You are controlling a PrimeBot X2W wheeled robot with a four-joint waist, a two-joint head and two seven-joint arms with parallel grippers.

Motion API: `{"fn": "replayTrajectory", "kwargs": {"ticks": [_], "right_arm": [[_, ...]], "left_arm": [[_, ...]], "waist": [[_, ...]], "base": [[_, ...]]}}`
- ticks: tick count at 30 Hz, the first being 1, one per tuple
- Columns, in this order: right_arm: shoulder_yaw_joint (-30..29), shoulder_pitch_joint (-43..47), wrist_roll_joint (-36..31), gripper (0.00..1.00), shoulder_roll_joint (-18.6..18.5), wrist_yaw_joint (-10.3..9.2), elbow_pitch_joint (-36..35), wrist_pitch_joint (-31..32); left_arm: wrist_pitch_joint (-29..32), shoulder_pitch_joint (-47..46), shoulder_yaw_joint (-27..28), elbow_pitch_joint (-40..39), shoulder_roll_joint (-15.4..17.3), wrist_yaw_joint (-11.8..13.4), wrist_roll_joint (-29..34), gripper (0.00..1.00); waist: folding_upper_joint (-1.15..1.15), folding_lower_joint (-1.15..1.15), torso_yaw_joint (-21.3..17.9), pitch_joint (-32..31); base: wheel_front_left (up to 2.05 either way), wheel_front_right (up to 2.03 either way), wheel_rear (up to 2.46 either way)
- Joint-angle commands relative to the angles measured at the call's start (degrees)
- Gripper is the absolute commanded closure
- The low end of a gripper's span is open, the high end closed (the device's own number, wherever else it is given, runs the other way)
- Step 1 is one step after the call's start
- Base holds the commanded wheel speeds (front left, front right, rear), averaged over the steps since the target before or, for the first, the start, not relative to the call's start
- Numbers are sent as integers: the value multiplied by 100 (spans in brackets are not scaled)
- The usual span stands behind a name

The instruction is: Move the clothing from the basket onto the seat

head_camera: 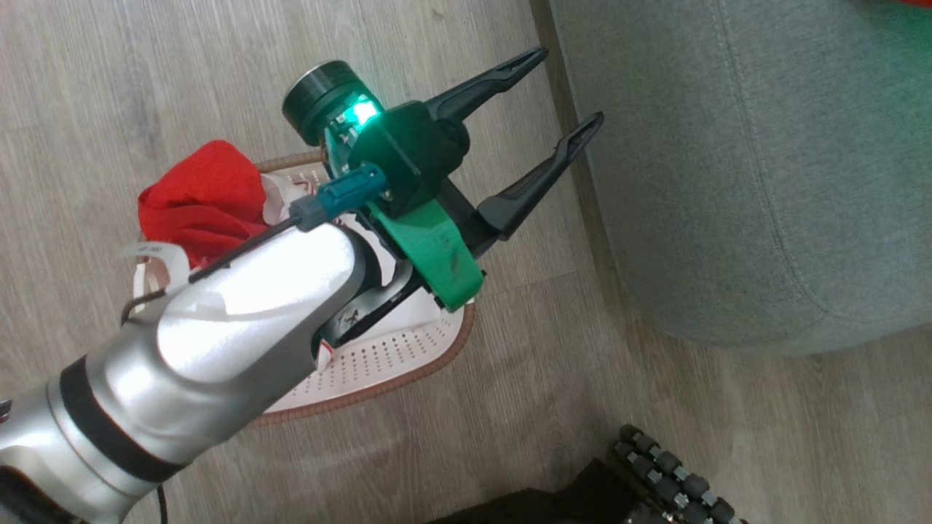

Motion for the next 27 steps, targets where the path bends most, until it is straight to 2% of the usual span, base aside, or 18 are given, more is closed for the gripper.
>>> {"fn": "replayTrajectory", "kwargs": {"ticks": [1,14,19,27], "right_arm": [[36,-55,48,0,-198,-2,-158,27],[511,341,558,0,-162,-2,-206,463],[797,630,817,0,-311,-2,-532,588],[940,1056,1098,0,-698,-2,-1283,287]], "left_arm": [[-45,-178,195,-159,41,-17,-2,0],[-241,120,239,7,93,85,-182,0],[-373,383,298,72,153,186,-326,0],[-580,746,425,111,187,343,-507,0]], "waist": [[0,0,-5,-36],[0,0,-185,-821],[0,0,-248,-1338],[0,0,-119,-2013]], "base": [[0,0,0],[0,0,0],[0,0,0],[0,0,0]]}}
